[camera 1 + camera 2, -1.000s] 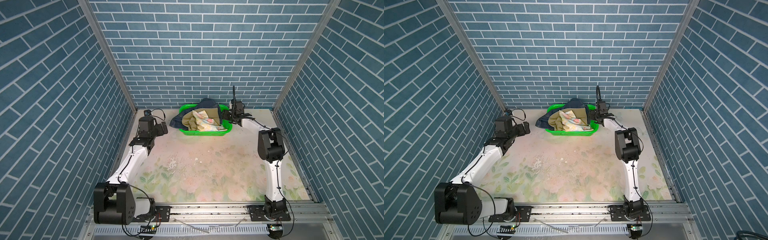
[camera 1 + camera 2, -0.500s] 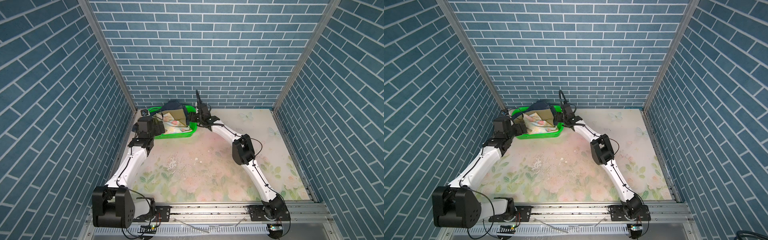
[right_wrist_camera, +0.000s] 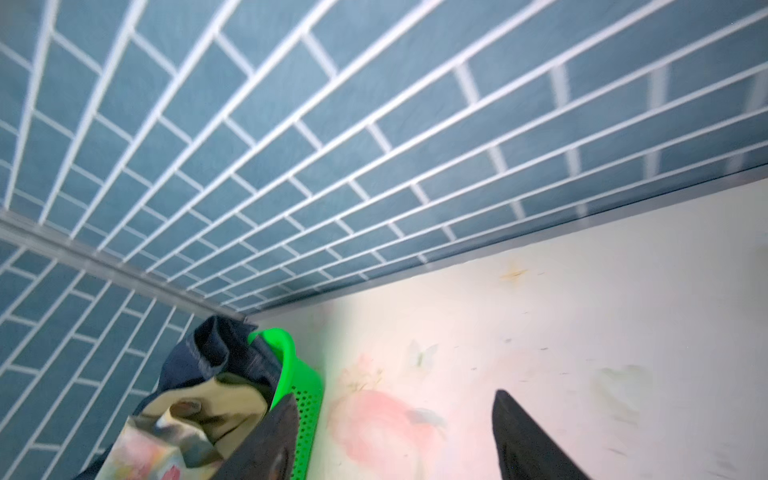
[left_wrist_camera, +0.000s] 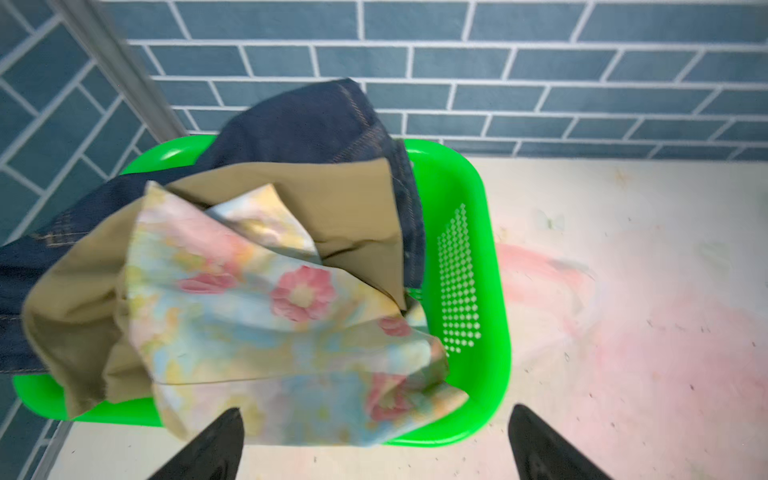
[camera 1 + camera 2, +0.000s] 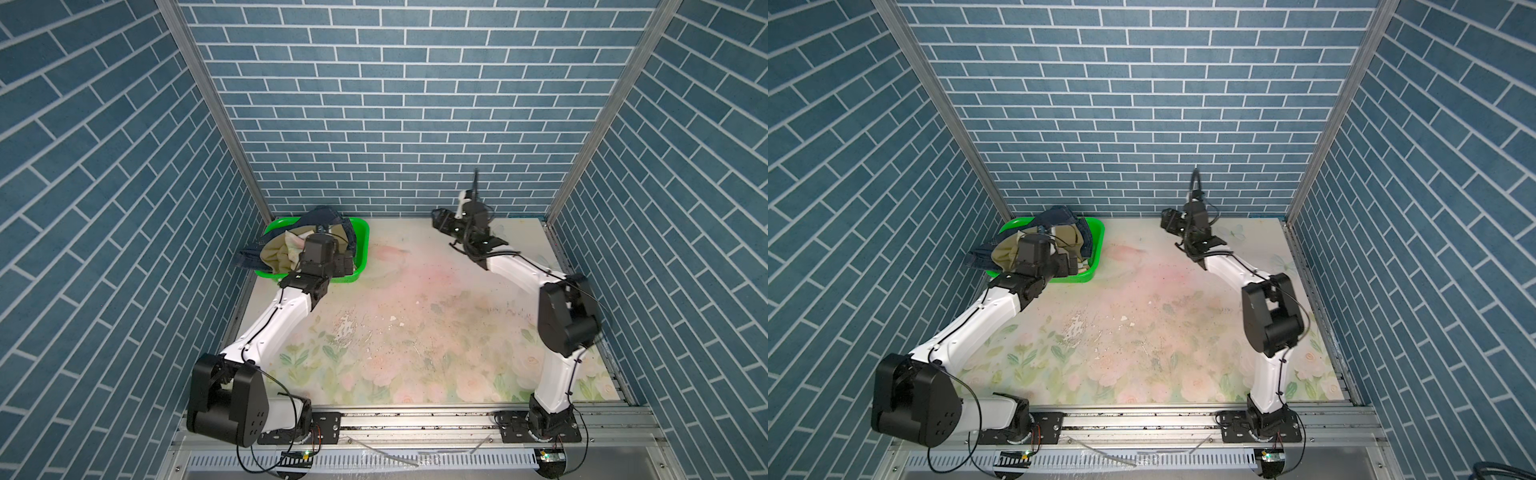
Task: Fold and stack the skirts
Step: 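Lower the left gripper onto the floral skirt while the right draws back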
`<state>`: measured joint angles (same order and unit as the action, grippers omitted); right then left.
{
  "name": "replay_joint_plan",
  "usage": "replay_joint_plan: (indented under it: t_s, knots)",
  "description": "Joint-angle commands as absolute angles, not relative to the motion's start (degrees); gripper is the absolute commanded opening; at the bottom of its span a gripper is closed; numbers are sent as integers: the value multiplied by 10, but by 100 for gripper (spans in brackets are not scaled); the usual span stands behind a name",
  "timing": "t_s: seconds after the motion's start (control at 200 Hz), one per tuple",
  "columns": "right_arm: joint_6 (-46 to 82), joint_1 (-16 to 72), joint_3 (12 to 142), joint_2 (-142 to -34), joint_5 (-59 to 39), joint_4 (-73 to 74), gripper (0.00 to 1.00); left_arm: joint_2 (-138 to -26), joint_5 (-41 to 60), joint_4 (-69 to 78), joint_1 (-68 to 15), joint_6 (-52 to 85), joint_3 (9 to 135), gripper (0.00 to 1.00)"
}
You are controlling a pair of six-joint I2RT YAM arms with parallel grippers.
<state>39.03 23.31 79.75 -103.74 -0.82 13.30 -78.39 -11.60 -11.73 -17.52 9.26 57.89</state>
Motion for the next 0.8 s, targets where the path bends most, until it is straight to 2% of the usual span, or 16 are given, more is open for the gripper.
replay_joint_plan:
  t_s: [0.0, 0.12, 0.365, 0.6, 0.795]
  knots:
    - [351, 232, 712, -953, -9, 134, 73, -813, -168, -166, -227, 64, 605, 99]
    - [300, 223, 660, -875, -7, 90, 73, -870, -191, -184, -265, 66, 632, 98]
    - [257, 221, 586, -763, 11, 61, 73, -981, -236, -220, -282, 74, 710, 96]
    - [236, 221, 552, -705, 20, 46, 73, -1062, -294, -253, -275, 62, 770, 96]
    - [236, 221, 543, -686, 12, 37, 72, -1076, -279, -249, -240, 53, 783, 94]
